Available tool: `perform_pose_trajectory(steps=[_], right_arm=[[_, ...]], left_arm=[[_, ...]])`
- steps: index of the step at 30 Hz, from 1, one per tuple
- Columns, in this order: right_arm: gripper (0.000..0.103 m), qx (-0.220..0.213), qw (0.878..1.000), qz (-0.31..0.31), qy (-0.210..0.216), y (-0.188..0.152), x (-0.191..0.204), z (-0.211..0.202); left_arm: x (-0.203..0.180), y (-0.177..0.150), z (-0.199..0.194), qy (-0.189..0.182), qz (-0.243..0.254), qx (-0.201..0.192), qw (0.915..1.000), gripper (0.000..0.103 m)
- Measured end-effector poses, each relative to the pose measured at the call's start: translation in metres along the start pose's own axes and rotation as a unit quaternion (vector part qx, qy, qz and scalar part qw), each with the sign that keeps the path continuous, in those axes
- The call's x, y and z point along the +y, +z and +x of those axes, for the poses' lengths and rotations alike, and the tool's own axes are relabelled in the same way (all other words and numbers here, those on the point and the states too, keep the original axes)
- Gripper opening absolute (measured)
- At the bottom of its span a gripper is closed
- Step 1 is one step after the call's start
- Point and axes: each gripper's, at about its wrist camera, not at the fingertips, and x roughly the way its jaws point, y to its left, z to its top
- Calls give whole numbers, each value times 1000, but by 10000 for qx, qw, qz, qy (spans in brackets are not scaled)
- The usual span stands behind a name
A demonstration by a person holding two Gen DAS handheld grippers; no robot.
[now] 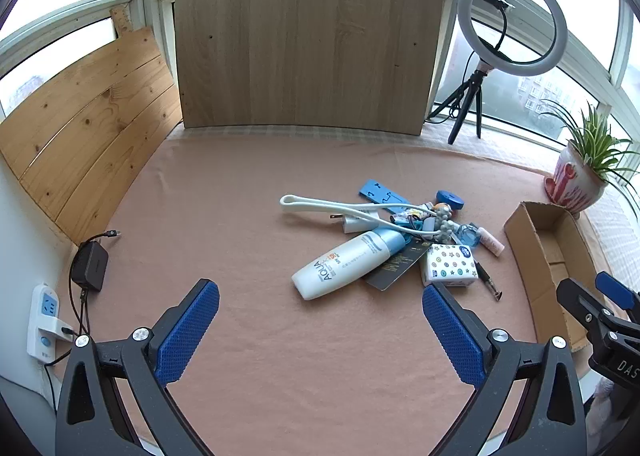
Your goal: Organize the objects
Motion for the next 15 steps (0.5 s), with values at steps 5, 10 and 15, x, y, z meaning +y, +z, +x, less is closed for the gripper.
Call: perform_pose_trajectory(steps=[5, 10, 15], right_arm=[[102, 37, 10000, 2, 20, 0, 0, 2], [102, 76, 10000, 25, 28, 0, -1, 5], [102, 121, 9999, 50, 48, 0, -2, 7]], left_arm=[[-1, 0, 5, -19, 31, 40, 10000, 103], [-2, 0, 8, -24, 30, 56, 10000, 103], [-3, 0, 10, -29, 46, 61, 10000, 103]])
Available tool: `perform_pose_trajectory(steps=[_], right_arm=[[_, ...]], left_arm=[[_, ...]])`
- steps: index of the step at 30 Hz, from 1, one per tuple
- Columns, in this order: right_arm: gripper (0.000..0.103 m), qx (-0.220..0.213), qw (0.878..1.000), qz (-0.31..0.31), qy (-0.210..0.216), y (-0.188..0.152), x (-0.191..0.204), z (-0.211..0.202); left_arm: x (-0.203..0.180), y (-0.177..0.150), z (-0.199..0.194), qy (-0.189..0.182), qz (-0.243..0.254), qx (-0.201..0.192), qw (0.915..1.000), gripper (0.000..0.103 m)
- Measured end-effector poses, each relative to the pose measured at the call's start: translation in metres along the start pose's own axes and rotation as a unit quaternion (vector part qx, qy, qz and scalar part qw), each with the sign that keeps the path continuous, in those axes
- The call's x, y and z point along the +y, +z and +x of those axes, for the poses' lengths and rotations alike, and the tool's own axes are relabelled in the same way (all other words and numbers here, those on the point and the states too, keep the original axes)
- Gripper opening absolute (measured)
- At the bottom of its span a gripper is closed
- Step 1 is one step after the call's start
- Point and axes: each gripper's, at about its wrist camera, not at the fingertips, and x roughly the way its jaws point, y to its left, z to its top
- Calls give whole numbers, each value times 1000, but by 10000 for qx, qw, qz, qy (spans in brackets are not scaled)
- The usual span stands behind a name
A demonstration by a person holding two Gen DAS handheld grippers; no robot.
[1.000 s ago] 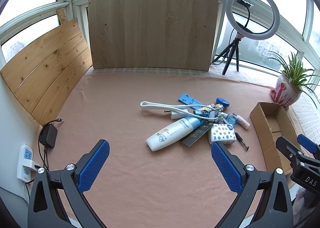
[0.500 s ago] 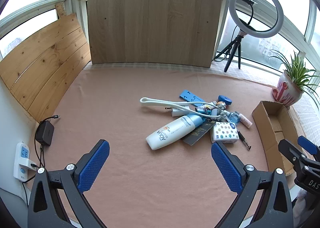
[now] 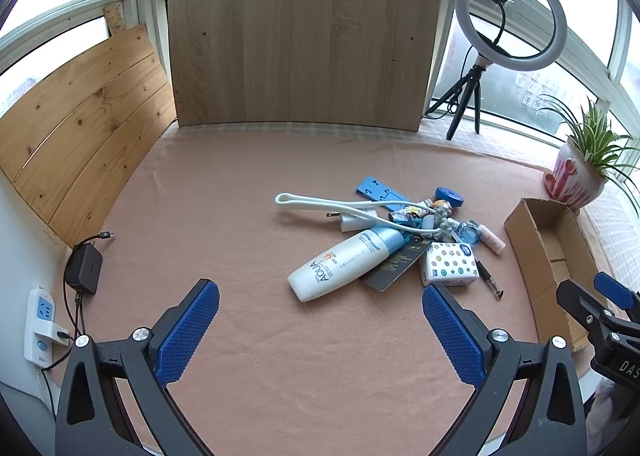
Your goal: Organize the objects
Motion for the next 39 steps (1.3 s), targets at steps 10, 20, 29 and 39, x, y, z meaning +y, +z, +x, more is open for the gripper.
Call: perform_pose_trajectory(steps=[10, 20, 29, 39], right_arm=[[102, 30, 10000, -16, 18, 1, 1, 2], [102, 48, 10000, -22, 8, 0, 2, 2], [102, 50, 10000, -10, -5, 0, 2, 2], [102, 70, 10000, 41, -30, -2, 2, 5]], left_arm=[[1, 2, 2, -22, 3, 15, 10000, 103], [0, 2, 4, -57, 48, 35, 10000, 103], [0, 3, 6, -73, 102, 54, 9999, 103], [6, 2, 17, -50, 94, 153, 9998, 103]])
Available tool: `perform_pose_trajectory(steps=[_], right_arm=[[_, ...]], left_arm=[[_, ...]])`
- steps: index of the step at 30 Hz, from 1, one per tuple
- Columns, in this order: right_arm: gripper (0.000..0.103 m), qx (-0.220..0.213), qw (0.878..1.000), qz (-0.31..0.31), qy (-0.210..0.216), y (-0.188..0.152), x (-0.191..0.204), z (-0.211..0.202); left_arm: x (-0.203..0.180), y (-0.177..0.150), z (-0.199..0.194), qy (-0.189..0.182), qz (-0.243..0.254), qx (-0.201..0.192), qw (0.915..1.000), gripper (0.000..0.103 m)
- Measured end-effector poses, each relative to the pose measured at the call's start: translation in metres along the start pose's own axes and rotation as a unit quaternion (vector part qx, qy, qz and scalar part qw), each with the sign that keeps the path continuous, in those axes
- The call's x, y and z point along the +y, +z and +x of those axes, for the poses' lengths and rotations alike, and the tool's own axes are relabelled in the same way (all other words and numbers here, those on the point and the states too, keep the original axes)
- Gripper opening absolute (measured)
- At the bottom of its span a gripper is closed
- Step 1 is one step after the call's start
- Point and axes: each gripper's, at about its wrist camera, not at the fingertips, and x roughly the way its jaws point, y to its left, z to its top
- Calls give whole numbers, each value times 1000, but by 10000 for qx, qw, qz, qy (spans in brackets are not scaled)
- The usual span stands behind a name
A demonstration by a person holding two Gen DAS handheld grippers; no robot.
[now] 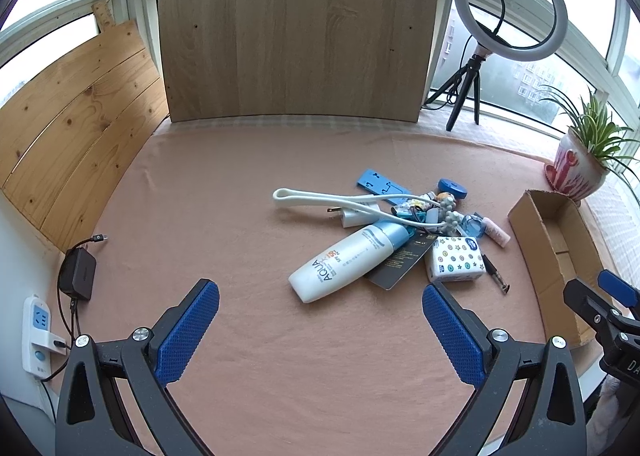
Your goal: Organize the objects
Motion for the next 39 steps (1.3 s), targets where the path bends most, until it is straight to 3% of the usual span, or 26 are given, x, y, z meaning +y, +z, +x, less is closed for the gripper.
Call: perform_pose_trajectory(steps=[12, 21, 39], right_arm=[[102, 109, 9999, 125, 6, -2, -3, 8], [102, 242, 9994, 255, -49, -4, -10, 11], [102, 251, 9974, 639, -211, -11, -35, 2]], left_arm=[[10, 11, 29, 27, 102, 92, 9999, 103], [7, 22, 67, -228, 143, 314, 9991, 100], [2, 47, 167, -742, 166, 1255, 9892, 85]])
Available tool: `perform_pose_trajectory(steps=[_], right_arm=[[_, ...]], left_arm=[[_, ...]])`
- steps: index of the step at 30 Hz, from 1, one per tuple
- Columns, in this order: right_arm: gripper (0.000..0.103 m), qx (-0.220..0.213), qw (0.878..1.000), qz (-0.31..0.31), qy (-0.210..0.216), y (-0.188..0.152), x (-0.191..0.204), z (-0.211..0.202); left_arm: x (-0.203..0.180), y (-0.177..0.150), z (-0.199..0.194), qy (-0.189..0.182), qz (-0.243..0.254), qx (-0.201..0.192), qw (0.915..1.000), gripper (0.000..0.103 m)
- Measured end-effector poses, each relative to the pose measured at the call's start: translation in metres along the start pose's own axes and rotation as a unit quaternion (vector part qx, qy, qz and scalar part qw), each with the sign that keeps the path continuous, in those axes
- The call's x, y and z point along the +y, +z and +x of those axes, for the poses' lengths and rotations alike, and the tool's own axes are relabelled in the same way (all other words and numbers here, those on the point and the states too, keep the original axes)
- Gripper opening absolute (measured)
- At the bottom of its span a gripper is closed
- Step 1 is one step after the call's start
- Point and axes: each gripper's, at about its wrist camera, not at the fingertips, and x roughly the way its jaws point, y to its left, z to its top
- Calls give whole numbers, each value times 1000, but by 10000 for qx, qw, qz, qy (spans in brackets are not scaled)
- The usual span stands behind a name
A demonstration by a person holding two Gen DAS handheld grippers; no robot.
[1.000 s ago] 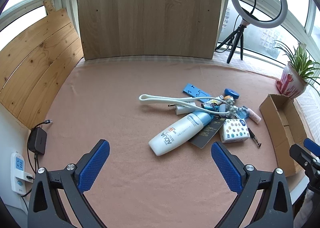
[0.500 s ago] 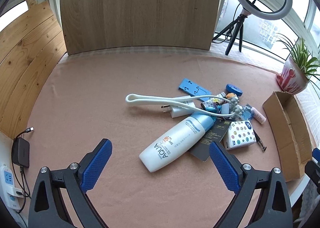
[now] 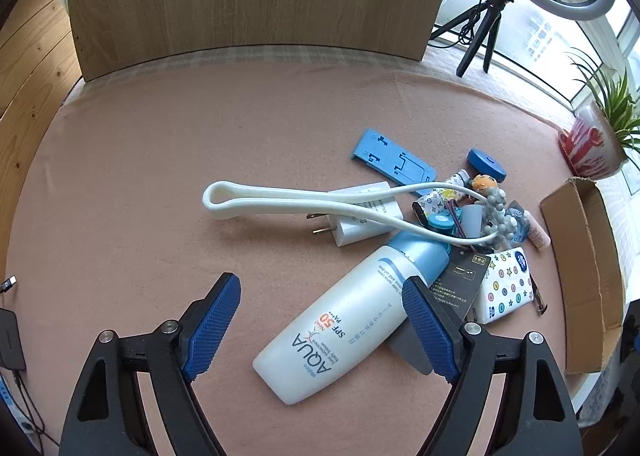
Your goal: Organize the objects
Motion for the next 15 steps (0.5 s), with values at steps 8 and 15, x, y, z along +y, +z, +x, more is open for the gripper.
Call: perform_pose_trajectory(steps=[8, 15], right_arm=[[102, 44, 9999, 112, -65, -4, -7, 2], [102, 109, 9999, 47, -36, -4, -6, 7]], left_arm=[[8, -4, 21, -525, -282, 258, 9979, 77], [-6, -25, 26, -703, -82, 353, 9969, 70]])
